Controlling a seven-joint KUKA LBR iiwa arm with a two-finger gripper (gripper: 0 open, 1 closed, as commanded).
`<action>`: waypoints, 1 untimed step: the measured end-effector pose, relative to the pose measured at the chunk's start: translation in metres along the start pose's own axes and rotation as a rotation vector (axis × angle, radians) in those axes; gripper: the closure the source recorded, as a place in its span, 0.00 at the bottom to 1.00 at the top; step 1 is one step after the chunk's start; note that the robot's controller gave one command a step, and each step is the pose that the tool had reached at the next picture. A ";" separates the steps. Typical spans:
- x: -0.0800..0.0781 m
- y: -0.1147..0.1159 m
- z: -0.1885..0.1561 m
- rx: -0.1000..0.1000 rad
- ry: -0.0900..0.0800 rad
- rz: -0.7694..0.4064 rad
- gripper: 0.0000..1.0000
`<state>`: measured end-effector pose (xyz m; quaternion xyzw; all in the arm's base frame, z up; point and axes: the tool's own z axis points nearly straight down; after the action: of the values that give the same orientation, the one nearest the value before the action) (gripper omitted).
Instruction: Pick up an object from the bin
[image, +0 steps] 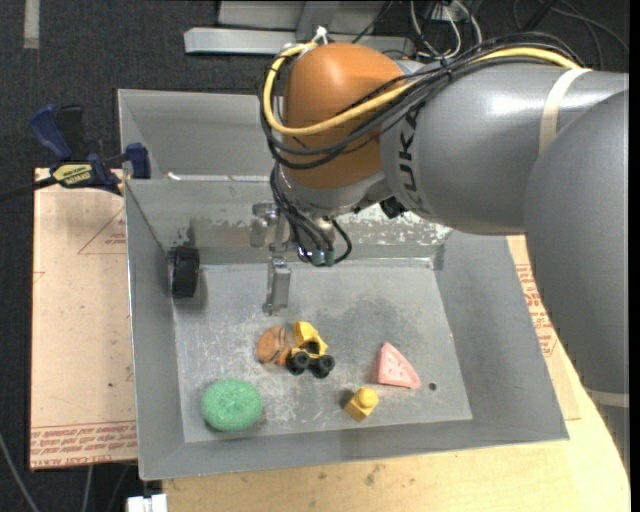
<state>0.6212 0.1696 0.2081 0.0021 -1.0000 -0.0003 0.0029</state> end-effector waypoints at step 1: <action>-0.001 -0.001 -0.006 -0.001 -0.007 0.003 0.00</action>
Offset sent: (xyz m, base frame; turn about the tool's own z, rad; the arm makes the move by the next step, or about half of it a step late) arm -0.0262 -0.0454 -0.0692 0.0350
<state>0.6225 0.1687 0.2136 0.0005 -1.0000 -0.0009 -0.0008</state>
